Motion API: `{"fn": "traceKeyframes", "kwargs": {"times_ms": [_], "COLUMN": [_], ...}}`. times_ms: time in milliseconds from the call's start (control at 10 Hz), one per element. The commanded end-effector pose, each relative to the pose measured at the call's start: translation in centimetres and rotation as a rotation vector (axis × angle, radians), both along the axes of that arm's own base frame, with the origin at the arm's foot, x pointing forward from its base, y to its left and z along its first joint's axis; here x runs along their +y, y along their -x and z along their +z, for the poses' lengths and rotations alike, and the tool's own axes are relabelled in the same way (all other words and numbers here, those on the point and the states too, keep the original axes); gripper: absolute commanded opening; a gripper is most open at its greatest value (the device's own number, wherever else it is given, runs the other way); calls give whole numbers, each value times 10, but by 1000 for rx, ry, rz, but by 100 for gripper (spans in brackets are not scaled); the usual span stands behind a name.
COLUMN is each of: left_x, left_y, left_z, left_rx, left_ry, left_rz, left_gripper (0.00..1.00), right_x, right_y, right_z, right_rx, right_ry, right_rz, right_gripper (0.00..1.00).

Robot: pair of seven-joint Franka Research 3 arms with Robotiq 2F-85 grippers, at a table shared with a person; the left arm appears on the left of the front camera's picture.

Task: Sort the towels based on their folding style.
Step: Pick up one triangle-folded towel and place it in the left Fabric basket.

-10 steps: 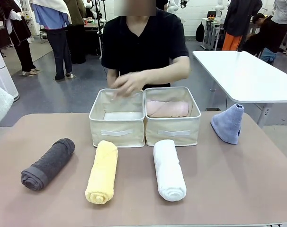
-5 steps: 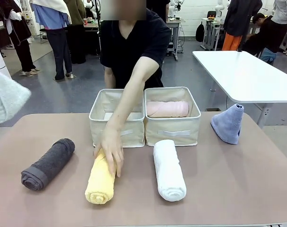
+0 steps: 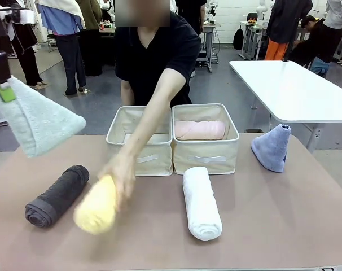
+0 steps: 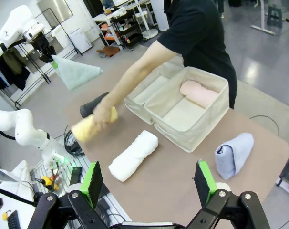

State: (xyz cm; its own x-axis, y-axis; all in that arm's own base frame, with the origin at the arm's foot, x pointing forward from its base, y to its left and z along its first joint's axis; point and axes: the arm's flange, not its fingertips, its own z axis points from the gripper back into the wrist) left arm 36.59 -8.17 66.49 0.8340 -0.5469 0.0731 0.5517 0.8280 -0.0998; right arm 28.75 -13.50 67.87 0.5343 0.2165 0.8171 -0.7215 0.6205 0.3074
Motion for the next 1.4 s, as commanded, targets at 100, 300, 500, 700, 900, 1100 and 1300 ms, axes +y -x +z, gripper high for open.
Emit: {"fn": "traceKeyframes", "kwargs": {"times_ms": [100, 300, 500, 700, 900, 1100, 1300], "left_x": [-10, 56, 102, 95, 89, 91, 92], "left_y": [-8, 38, 110, 131, 119, 109, 103], "left_z": [5, 2, -6, -14, -14, -14, -11], "left_rx": [-20, -25, -125, -162, -131, -105, -101], "left_ry": [-20, -61, -78, -117, -108, -81, -63], "left_rz": [-197, -77, 72, 132, 144, 161, 169], "left_gripper": [16, 16, 16, 16, 16, 16, 16], "right_x": [0, 0, 0, 0, 0, 0, 0], "right_y": [0, 0, 0, 0, 0, 0, 0], "right_z": [-2, -2, -2, -2, -2, -2, -2], "right_rx": [12, 12, 12, 12, 12, 12, 12], "right_ry": [16, 16, 16, 16, 16, 16, 16], "right_rz": [-7, -7, -7, -7, -7, -7, -7], "right_gripper": [100, 100, 100, 100, 100, 100, 100]}}
